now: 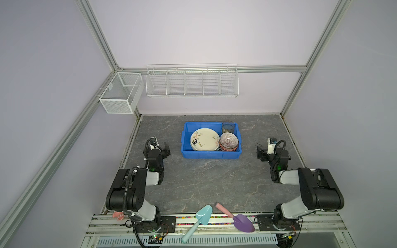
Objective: Place the mixed dishes into the plastic bin
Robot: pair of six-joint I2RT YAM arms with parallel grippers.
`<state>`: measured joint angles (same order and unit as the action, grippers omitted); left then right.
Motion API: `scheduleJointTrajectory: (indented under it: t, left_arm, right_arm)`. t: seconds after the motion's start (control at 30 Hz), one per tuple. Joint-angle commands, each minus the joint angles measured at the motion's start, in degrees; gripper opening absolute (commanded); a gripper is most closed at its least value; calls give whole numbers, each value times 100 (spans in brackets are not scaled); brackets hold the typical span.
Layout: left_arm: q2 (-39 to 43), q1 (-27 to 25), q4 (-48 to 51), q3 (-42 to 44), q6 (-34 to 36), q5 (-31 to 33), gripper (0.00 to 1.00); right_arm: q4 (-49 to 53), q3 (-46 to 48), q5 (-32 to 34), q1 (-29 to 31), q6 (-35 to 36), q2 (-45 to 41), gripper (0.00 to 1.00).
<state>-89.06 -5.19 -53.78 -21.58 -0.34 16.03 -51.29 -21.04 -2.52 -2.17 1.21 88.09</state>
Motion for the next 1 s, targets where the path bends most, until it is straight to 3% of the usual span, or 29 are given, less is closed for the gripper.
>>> scheduleJointTrajectory:
  t: [0.0, 0.17, 0.33, 0.97]
  left_arm:
    - [16, 44, 204, -105, -9, 22, 98]
    - [20, 71, 245, -124, -41, -11, 99]
    - [20, 76, 236, -126, -42, -17, 99]
    - [15, 75, 199, -102, -25, -6, 99]
  right_arm:
    - [23, -34, -116, 61, 219, -45, 88]
    - [-277, 160, -14, 216, 410, -82, 88]
    - [93, -75, 13, 12, 81, -18, 88]
    - [75, -68, 178, 114, 160, -26, 88]
